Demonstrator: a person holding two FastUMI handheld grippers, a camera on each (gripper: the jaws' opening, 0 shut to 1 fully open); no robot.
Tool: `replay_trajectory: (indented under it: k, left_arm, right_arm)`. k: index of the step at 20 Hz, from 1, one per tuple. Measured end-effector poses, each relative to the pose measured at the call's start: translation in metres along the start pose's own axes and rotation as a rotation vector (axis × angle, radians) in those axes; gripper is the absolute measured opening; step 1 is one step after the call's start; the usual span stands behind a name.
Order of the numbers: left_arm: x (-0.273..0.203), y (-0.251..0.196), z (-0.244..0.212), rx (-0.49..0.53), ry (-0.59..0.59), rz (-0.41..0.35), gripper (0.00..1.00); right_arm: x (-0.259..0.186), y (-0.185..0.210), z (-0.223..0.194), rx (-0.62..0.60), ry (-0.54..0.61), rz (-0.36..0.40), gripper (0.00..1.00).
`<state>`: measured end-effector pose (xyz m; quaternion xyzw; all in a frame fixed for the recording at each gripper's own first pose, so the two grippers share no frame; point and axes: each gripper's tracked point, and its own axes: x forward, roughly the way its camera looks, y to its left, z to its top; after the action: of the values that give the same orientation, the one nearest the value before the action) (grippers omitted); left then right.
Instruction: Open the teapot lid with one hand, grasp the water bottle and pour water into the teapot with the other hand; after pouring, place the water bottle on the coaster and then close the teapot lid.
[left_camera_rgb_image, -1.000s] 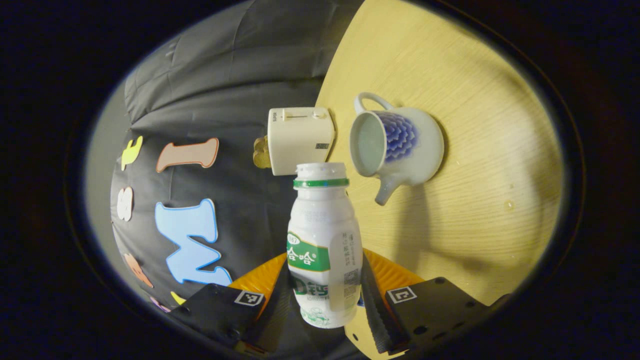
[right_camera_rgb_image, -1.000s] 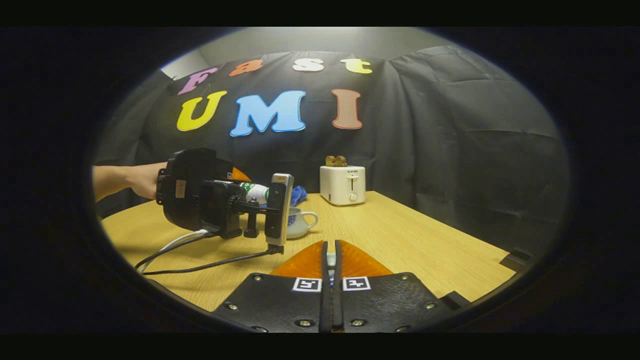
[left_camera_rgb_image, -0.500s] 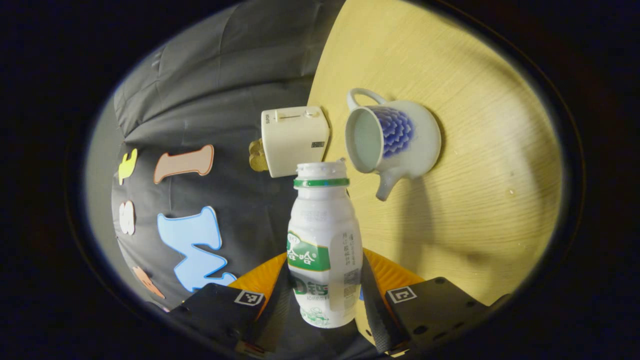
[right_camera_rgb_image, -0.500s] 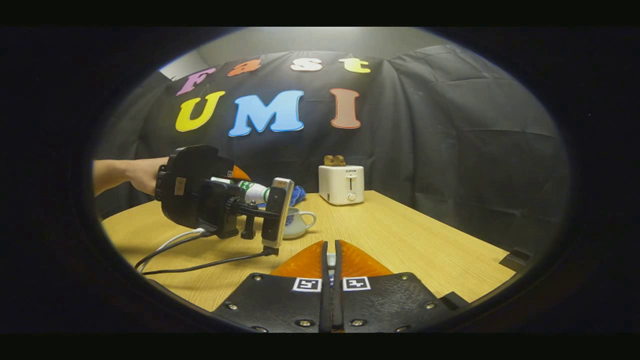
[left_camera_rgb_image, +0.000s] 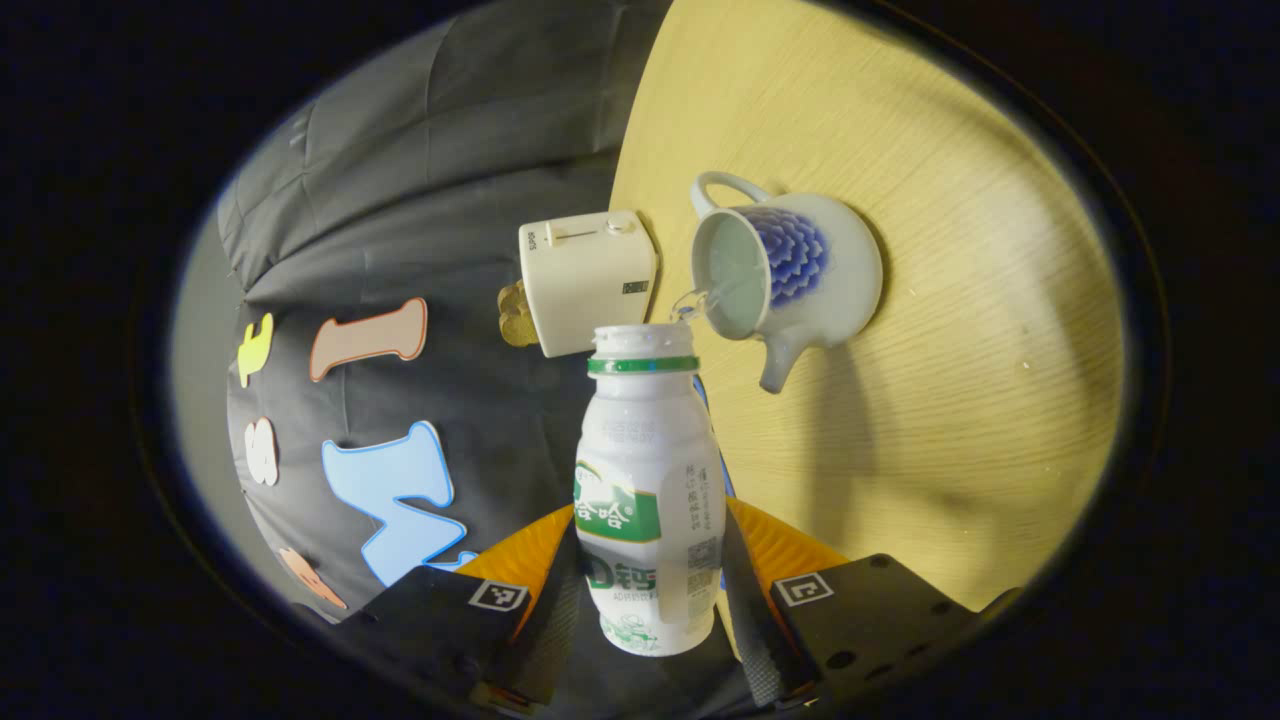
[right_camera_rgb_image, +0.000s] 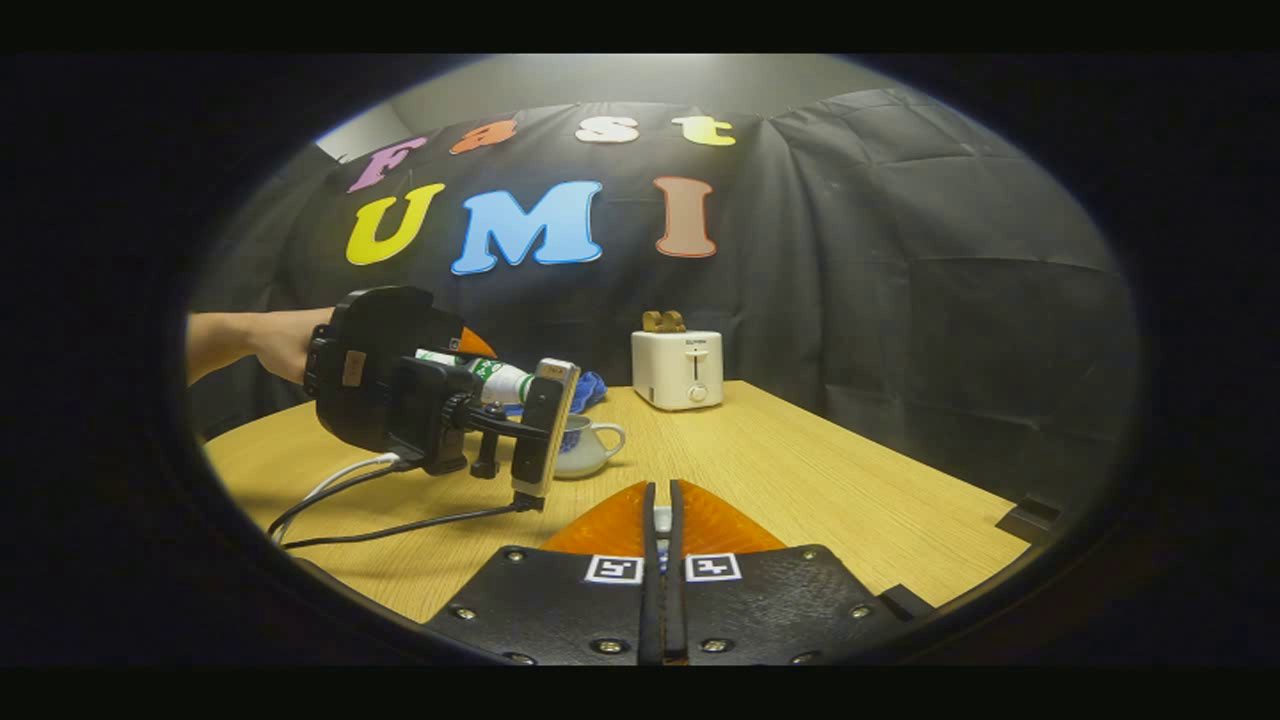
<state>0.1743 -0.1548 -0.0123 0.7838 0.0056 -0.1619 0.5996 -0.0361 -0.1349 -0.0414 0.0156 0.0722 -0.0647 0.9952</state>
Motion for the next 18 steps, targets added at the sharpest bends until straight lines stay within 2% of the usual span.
replay_trajectory:
  k: [1,4,5,6,8,9,11,12,13,14,18]
  left_arm:
    - [0.000,0.001,-0.001,0.005,0.002,0.001,0.75]
    - [0.001,0.004,-0.002,0.023,0.005,0.000,0.75]
    - [0.000,0.004,-0.002,0.028,0.007,0.001,0.78]
    - [-0.001,0.005,-0.003,0.037,0.012,0.001,0.75]
    - [-0.001,0.006,-0.002,0.047,0.014,0.004,0.80]
    - [0.000,0.007,-0.002,0.053,0.012,0.005,0.75]
    - [-0.001,0.011,-0.003,0.079,0.015,0.016,0.75]
    - [-0.001,0.012,-0.004,0.088,0.017,0.021,0.82]
    - [0.000,0.010,-0.003,0.091,0.016,0.016,0.67]
    - [-0.001,0.011,-0.003,0.090,0.015,0.016,0.75]
    - [-0.002,0.013,-0.002,0.103,0.015,0.022,0.75]
  right_arm:
    - [0.000,0.000,0.001,0.002,-0.001,0.000,0.01]
    - [0.000,0.000,0.000,0.003,-0.001,0.001,0.01]
    - [-0.001,0.000,0.001,0.001,-0.002,0.000,0.01]
    - [-0.001,0.000,0.001,0.001,-0.003,0.000,0.01]
    - [-0.001,-0.001,0.001,-0.001,-0.004,-0.004,0.01]
    - [-0.001,-0.001,0.001,-0.002,-0.003,-0.005,0.01]
    - [-0.001,-0.001,0.000,0.000,-0.001,-0.004,0.01]
    - [-0.002,-0.001,0.000,-0.001,-0.001,-0.005,0.01]
    - [-0.002,-0.002,0.000,-0.002,-0.002,-0.006,0.01]
    - [-0.002,-0.002,0.000,-0.004,-0.003,-0.007,0.01]
    - [-0.002,-0.003,0.000,-0.007,-0.002,-0.011,0.01]
